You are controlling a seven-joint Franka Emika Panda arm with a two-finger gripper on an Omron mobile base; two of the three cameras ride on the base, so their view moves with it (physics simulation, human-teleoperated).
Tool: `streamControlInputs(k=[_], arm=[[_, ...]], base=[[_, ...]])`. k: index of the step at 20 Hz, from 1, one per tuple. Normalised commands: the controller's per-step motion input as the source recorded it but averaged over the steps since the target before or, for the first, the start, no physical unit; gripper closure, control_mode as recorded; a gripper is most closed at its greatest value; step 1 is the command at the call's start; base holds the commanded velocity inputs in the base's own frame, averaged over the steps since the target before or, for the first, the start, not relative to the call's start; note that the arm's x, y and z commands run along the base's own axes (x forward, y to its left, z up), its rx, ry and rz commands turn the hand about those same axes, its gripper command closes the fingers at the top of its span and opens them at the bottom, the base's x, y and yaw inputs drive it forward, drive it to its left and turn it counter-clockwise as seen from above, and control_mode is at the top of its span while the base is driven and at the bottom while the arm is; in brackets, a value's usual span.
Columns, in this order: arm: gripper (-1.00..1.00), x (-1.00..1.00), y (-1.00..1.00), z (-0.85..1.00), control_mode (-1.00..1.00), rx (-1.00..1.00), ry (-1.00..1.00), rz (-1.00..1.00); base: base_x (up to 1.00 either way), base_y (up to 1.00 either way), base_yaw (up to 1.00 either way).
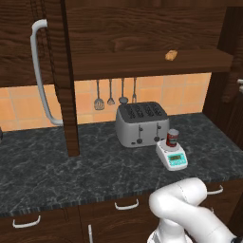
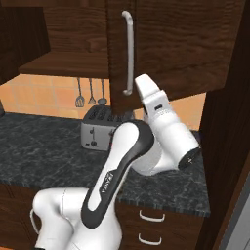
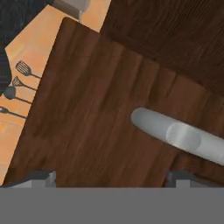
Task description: Pick the canned food and place it on the digital scale for weighing, and close the cabinet.
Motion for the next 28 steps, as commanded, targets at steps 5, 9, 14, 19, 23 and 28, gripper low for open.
streamControlInputs(k=[5,9,14,19,23,28], arm=[[-1.00,0.85,0.34,0.78,-1.00,-0.09,0.20,0.00],[-1.00,0.96,0.37,0.04,-1.00,-0.01,0.00,0.00],[-1.00,0.95,0.37,-0.03,-1.00,0.00,0.00,0.00],[-1.00,0.82,0.19,0.00,-1.00,0.00,0.00,0.00],[-1.00,0.82,0.03,0.00,-1.00,0.00,0.00,0.00],[-1.00,0.81,0.00,-0.02,-1.00,0.00,-0.01,0.00]], base=[[0.00,0.00,0.00],[0.00,0.00,0.00],[0.00,0.00,0.00],[0.00,0.00,0.00],[0.00,0.00,0.00],[0.00,0.00,0.00]])
